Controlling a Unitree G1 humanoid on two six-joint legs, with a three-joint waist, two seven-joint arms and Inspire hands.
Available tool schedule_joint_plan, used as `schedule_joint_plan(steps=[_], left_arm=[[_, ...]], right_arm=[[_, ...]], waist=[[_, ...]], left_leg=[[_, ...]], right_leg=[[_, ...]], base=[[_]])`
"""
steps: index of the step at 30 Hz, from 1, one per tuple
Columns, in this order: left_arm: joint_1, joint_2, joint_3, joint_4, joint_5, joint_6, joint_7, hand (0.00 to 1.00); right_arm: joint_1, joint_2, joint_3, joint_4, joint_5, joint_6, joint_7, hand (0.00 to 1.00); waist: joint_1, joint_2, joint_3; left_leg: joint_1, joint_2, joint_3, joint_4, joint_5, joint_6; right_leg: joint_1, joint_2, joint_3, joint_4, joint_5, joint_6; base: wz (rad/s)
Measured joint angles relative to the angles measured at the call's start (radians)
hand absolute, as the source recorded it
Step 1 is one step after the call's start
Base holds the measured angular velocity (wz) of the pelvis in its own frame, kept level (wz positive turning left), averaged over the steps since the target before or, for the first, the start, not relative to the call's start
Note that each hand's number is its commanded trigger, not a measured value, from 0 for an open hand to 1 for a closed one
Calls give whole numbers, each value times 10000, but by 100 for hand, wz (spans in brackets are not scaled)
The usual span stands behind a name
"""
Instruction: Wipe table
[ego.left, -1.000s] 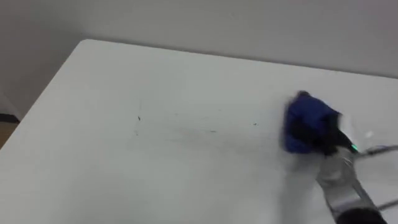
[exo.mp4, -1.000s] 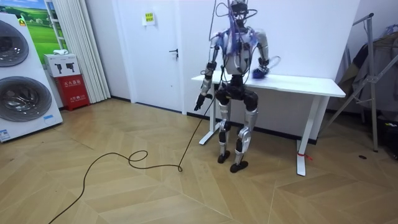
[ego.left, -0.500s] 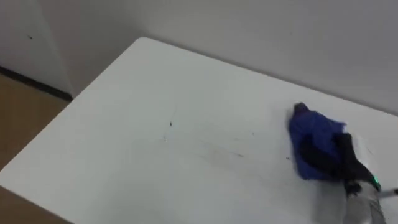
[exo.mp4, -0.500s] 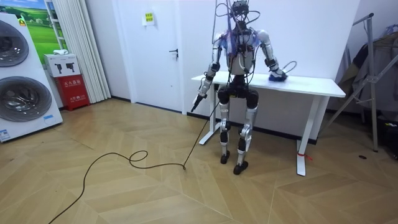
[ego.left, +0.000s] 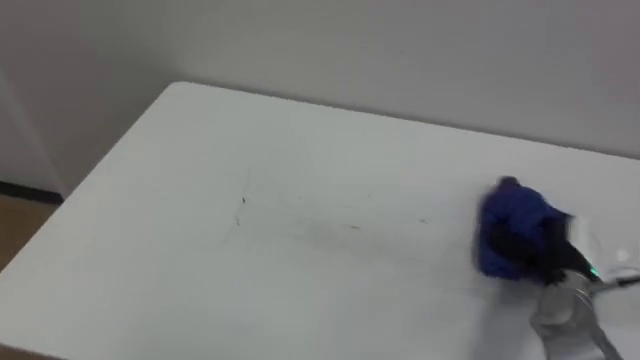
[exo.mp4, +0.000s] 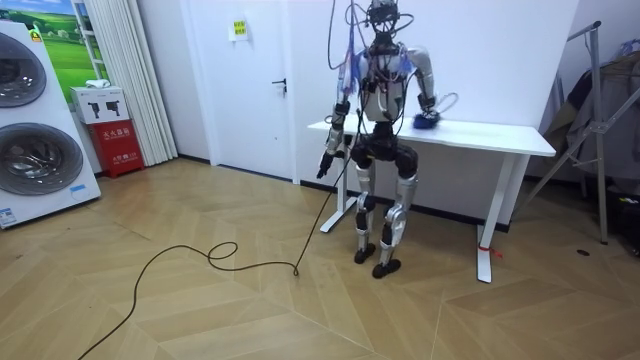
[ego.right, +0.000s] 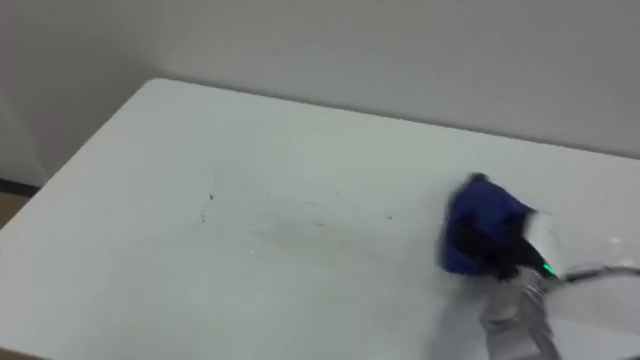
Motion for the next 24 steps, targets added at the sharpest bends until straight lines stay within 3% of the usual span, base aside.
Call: schedule_joint_plan(steps=[1,3,5,7,9,11,12,13,14,15,16,18,19,21,22,23,24], left_arm=[[-120,2,-142,-15,17,-8,-30,0],[-45,-6,-433,-167,-12,-96,-73,0],[372,108,-394,-165,-42,-68,-73,0],[587,131,-238,-16,-40,-64,-101,0],[637,259,151,34,-35,-206,-119,0],[559,483,568,108,-27,-539,-78,0],[530,645,842,98,-13,-672,-75,0],[473,733,925,104,-15,-711,-75,0],[326,937,1095,99,-1,-769,-70,0],[249,1180,1119,-43,-8,-808,-17,0],[200,1289,1121,-121,-17,-835,22,0],[-13,1637,998,-206,-231,-941,219,0],[-38,1688,947,-223,-295,-939,272,0],[-120,1685,872,-304,-663,-991,437,0],[-117,1658,864,-313,-777,-1008,490,0],[-140,1211,805,-271,-1069,-1003,539,0],[-166,788,686,-279,-1086,-1069,537,0]], right_arm=[[-195,19,147,2,-38,-3,144,100],[-586,36,289,136,47,-106,342,100],[-543,-26,316,382,210,-282,283,100],[-226,-129,29,812,258,-727,51,100],[431,-327,-286,870,305,-1068,-454,100],[1043,-402,-702,930,576,-1326,-877,100],[1377,-473,-994,945,700,-1437,-1145,100],[1562,-608,-1100,958,803,-1528,-1264,100],[2005,-905,-1344,979,1037,-1672,-1527,100],[2495,-1107,-1676,978,1325,-1673,-1765,100],[2693,-1183,-1855,1002,1456,-1673,-1851,100],[3205,-1454,-2190,1084,1747,-1673,-2060,100],[3214,-1466,-2204,1116,1744,-1673,-2081,100],[2908,-1449,-1995,1047,1740,-1714,-2051,100],[2771,-1458,-1846,972,1701,-1736,-1968,100],[2439,-1484,-1691,815,1522,-1725,-1779,100],[2263,-1451,-1539,569,1194,-1655,-1588,100]], waist=[[4,-1,25],[540,83,89],[533,90,91],[470,172,50],[231,337,44],[32,315,-5],[-171,275,-36],[-252,261,-58],[-403,192,-129],[-637,96,-256],[-766,84,-263],[-1133,-46,-340],[-1175,-73,-355],[-1103,-82,-352],[-998,-42,-372],[-920,403,-342],[-901,444,-302]], left_leg=[[-55,-21,-80,37,43,-23],[57,-98,-66,95,111,-55],[71,-58,206,261,-52,-18],[109,112,210,317,-147,7],[236,355,256,338,-258,-74],[363,709,290,386,-403,-264],[345,986,210,454,-503,-422],[309,1117,130,512,-571,-520],[235,1352,-19,580,-647,-701],[127,1605,-253,650,-675,-944],[127,1751,-372,674,-697,-1069],[224,2274,-637,643,-724,-1647],[286,2436,-616,609,-750,-1829],[621,3279,-300,453,-841,-2644],[718,3501,-117,405,-874,-2826],[895,4242,43,244,-801,-2795],[979,4601,466,-21,-396,-2401]], right_leg=[[-28,-18,-107,-1,-80,-12],[-22,-238,-468,448,-475,-57],[44,-431,-811,822,-771,13],[-364,-794,-707,2300,-1062,467],[-1021,-2334,-482,4404,-1222,767],[-1075,-3246,-38,4382,-1047,942],[-1145,-3582,334,3885,-720,987],[-1157,-3698,539,3552,-533,1007],[-1084,-3793,793,2689,-149,1121],[-882,-3768,838,1715,332,1194],[-768,-3733,875,1297,566,1211],[-472,-3436,819,185,1438,1366],[-478,-3333,820,78,1620,1373],[-711,-2557,797,736,1790,1361],[-824,-2439,548,965,1358,1868],[-1177,-1906,144,1802,856,1457],[-1541,-1715,196,2429,217,1181]], base=[[87],[65],[47],[24],[17],[13],[0],[0],[18],[26],[35],[17],[-14],[-52],[-75],[-54],[-29]])
